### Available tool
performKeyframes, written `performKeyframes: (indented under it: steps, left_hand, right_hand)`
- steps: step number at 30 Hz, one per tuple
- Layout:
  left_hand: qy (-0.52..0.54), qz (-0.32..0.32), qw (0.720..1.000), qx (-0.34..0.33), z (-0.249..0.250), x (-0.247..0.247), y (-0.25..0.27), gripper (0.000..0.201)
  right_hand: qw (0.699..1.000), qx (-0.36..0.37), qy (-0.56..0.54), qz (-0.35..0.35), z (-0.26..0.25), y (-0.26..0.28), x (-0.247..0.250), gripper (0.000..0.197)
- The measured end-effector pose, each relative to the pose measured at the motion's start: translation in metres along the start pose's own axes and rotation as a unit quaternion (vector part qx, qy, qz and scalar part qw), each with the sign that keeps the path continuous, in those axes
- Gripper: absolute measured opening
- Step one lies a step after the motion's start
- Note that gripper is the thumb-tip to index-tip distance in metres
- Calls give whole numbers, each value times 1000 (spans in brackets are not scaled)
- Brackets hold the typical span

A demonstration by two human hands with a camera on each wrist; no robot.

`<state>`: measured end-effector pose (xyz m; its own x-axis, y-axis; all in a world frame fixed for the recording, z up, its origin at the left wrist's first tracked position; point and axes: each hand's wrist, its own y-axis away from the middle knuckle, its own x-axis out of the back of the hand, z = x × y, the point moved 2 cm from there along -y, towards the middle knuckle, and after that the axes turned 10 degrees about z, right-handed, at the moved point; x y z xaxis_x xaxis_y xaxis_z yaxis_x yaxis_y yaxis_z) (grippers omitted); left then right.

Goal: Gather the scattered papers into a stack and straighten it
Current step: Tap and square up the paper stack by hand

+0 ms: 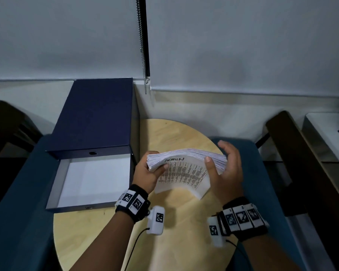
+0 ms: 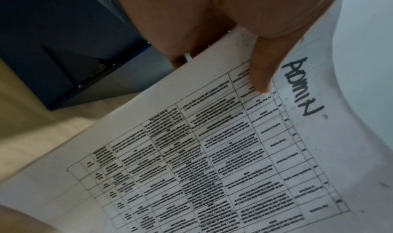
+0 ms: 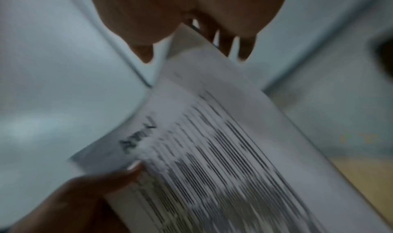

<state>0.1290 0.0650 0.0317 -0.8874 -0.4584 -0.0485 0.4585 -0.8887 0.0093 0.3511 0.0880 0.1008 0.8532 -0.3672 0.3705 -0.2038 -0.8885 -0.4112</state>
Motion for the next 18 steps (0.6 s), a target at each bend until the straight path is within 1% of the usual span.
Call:
performKeyframes:
  steps: [1, 2, 3, 4, 5, 7, 8, 9, 10, 12, 13, 15, 16, 18]
  left_hand:
    - [-1, 2, 1000, -2, 0, -2, -2, 35]
    - [-3, 5, 1000, -3, 1, -4, -3, 35]
    - [0, 6, 1000, -2, 0, -5, -3, 36]
    - [0, 4, 1000, -1, -2, -7, -4, 38]
    - [-15, 0, 1000, -3, -5, -9, -5, 41]
    - [-63, -15, 998, -5, -9, -12, -4, 47]
    - [-59, -18, 998, 5, -9, -13, -4, 46]
    - [-49, -12, 999, 13, -11, -13, -5, 44]
    - [-38, -11, 999, 9, -9, -12, -5, 41]
    - [18, -5, 1000, 11, -3, -10, -6, 27]
    - [35, -6, 999, 10, -1, -9, -7, 28]
    - [40, -10, 999, 9, 0, -9, -10, 35]
    - [40, -13, 999, 9, 0, -10, -11, 38]
    - [26, -10, 1000, 9, 0, -10, -13, 38]
  right_hand:
    - [995, 94, 35, 8, -16, 0, -2, 49]
    - [981, 186, 61, -2, -37, 4, -7, 53]
    - [962, 259, 82, -28, -61, 12, -15, 58]
    - [943, 309, 104, -64, -77, 24, -25, 63]
    - [924, 338, 135, -115, -84, 36, -38, 68]
    - [880, 343, 228, -236, -80, 52, -62, 74]
    - [862, 336, 261, -275, -74, 54, -69, 76]
    - [856, 329, 274, -292, -69, 52, -72, 76]
    - [861, 320, 268, -290, -69, 49, -71, 75]
    - [888, 294, 245, -254, -70, 41, -65, 74]
    - [894, 278, 256, -241, -68, 38, -61, 74]
    - [884, 263, 297, -245, -58, 31, -57, 78]
    - [887, 252, 303, -241, -52, 28, -53, 80]
    - [907, 221, 293, -204, -45, 17, -43, 80]
